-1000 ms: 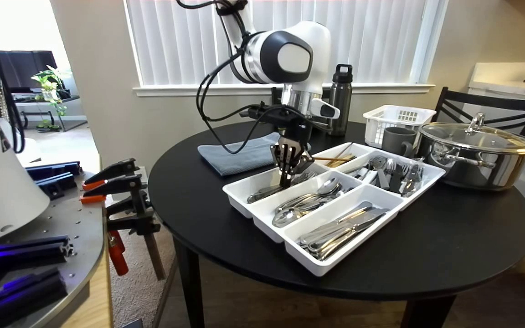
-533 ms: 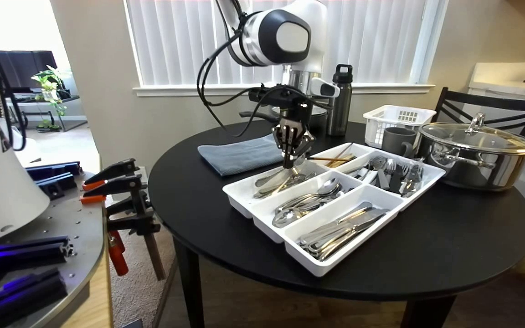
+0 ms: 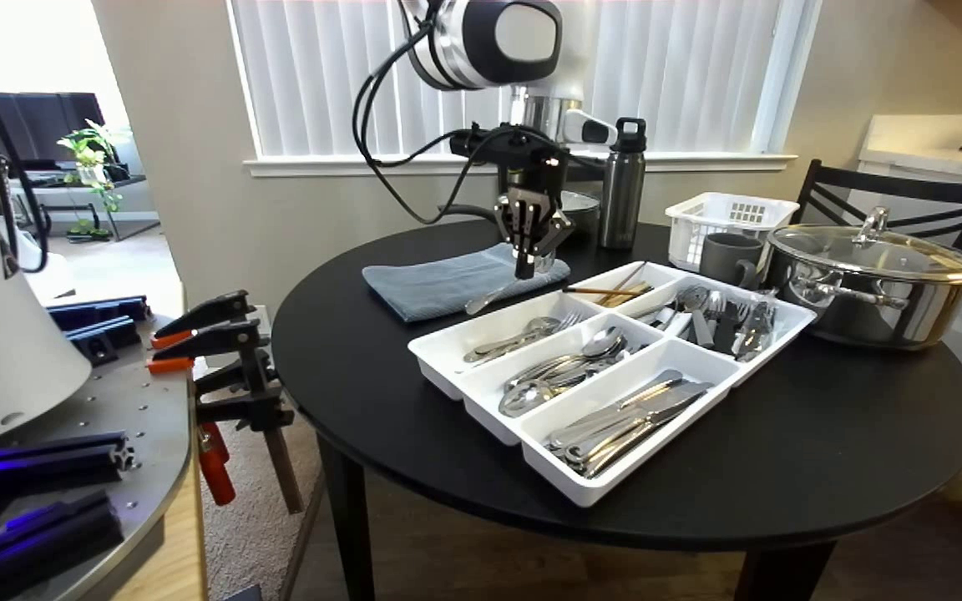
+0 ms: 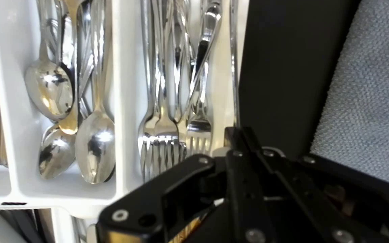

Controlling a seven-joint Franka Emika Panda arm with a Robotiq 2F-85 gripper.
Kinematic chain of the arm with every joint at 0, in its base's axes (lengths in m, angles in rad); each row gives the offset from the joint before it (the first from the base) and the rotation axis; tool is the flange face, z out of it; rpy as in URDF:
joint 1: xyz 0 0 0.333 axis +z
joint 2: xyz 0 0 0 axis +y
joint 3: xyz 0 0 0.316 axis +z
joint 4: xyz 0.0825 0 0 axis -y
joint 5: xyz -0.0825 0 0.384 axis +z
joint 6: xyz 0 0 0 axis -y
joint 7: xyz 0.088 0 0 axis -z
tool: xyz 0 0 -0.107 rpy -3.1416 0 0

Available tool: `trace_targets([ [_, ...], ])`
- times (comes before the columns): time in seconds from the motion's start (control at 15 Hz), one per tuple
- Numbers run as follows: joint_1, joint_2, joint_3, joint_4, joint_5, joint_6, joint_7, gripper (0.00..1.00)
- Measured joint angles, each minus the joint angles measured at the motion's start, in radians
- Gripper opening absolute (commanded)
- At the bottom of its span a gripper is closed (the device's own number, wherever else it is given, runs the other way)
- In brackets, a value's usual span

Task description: Place one fork, spoon and knife from the cutlery holder on the blue towel.

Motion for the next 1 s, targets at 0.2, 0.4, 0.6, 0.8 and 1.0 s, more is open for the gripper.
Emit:
trace_targets([
  [0.2, -0.052, -0.009, 0.077, 0.001, 0.125, -0.001, -0.073, 0.01],
  [0.4, -0.090, 0.001, 0.139, 0.010, 0.226, -0.012, -0.141, 0.01],
  [0.6, -0.104, 0.050, 0.178, 0.051, 0.299, -0.038, -0.182, 0.01],
  [0.8, -0.111, 0.127, 0.230, 0.124, 0.369, -0.045, -0.219, 0.01],
  [1.0, -0.109, 0.204, 0.296, 0.213, 0.426, -0.045, -0.223, 0.01],
])
